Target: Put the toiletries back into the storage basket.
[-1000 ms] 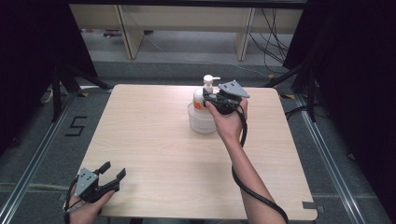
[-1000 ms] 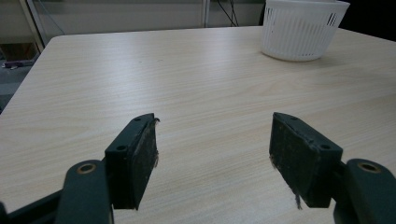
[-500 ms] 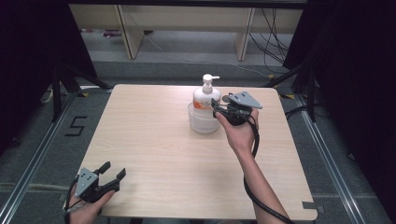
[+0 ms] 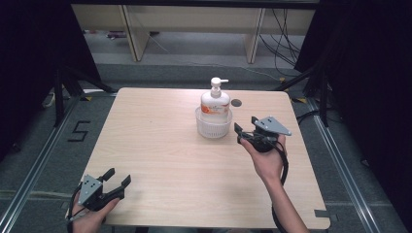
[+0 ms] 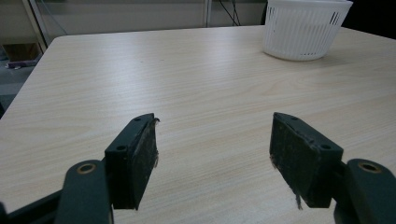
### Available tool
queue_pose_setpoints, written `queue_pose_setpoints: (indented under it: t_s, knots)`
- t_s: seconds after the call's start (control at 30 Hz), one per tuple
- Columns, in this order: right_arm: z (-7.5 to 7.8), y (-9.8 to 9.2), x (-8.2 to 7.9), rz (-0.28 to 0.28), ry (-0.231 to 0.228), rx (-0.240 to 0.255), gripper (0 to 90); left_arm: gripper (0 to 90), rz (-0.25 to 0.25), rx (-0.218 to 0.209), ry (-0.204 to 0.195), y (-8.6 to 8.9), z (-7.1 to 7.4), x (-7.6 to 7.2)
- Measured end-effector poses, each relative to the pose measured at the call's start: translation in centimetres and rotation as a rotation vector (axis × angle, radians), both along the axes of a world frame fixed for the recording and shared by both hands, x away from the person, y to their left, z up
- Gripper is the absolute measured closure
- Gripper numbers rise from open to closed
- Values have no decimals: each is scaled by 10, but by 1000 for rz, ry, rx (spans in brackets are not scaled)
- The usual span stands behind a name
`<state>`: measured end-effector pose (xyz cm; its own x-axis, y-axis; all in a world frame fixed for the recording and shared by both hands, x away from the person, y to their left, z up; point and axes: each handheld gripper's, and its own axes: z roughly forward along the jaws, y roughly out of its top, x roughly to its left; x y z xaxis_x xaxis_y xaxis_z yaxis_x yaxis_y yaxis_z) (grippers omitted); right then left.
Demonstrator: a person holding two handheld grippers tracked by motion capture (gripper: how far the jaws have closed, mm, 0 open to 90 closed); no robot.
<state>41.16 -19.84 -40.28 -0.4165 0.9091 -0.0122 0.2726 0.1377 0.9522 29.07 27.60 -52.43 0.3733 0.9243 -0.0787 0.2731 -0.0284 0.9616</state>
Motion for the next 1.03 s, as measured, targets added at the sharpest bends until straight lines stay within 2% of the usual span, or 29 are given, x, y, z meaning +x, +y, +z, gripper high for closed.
queue_pose_setpoints:
  t_s: [0.07, 0.1, 0.17, 0.2, 0.23, 0.27, 0.3, 0.33, 0.37, 0.4, 0.43, 0.53, 0.6, 0.63, 0.67, 0.7, 0.73, 0.77, 0.8, 0.83, 0.9, 0.93, 0.97, 1.0, 1.03]
  knots:
    - [-6, -7, -6, -10, 13, 9, 339, 314, -1, -7, -10, 0, -1, 0]
    - [-13, -16, -12, -15, 16, -2, 340, 315, 1, -9, -12, 0, -1, 0]
    - [-16, -17, -14, -15, 18, 3, 341, 313, 2, -10, -13, -1, -1, 0]
    - [-24, -23, -21, -20, 42, 18, 341, 313, 12, 1, -3, -1, 0, 0]
    - [-27, -26, -22, -24, 35, 7, 344, 313, 12, 1, -2, -1, 0, 0]
    - [-32, -28, -25, -30, 47, 15, 347, 312, 14, 1, -2, -1, 0, 0]
    - [-36, -32, -26, -23, 45, -4, 350, 312, 6, -4, -2, 0, 0, 1]
    - [-41, -34, -28, -15, 63, 25, 352, 312, 8, -6, 0, -1, 0, 0]
    - [-41, -34, -28, -15, 63, 25, 352, 311, 8, -6, 0, -1, 0, 0]
    - [-46, -36, -32, -35, 82, 21, 354, 311, 8, -6, 0, 0, 0, 1]
    - [-56, -41, -38, -38, 88, 22, 356, 311, 10, -5, 1, 0, 0, 0]
    - [-63, -46, -42, -42, 82, 8, 358, 311, 16, -9, 4, 0, 0, 0]
    - [-71, -49, -49, -49, 88, 37, 372, 311, 15, -17, -3, 0, 0, 0]
    - [-74, -48, -52, -59, 69, 53, 375, 310, 25, -2, 18, 0, 1, -1]
    - [-76, -49, -55, -46, 71, 54, 376, 310, 24, -3, 15, 0, 1, -1]
    - [-79, -50, -57, -50, 72, 43, 375, 310, 23, -3, 13, 0, 1, -1]
    - [-81, -49, -59, -54, 72, 53, 375, 310, 23, -3, 13, 0, 1, -1]
    - [-83, -48, -61, -69, 88, 54, 372, 310, 23, -4, 13, 1, 1, -1]
    - [-85, -50, -61, -52, 71, 28, 369, 310, 23, -4, 13, 1, 1, -1]
    - [-87, -49, -61, -43, 82, 52, 369, 310, 22, -3, 14, 1, 1, -2]
    - [-88, -49, -63, -52, 80, 54, 370, 310, 23, -11, 11, 1, 1, -1]
    - [-90, -49, -62, -61, 54, 37, 369, 310, 24, -13, 12, 1, 1, -1]
    - [-90, -50, -62, -57, 69, 27, 369, 310, 24, -15, 12, 1, 1, -1]
    - [-91, -47, -63, -61, 59, 28, 359, 310, 26, -15, 12, 1, 0, -1]
    - [-91, -47, -63, -61, 54, 4, 351, 309, 25, -14, 12, 1, 1, -1]
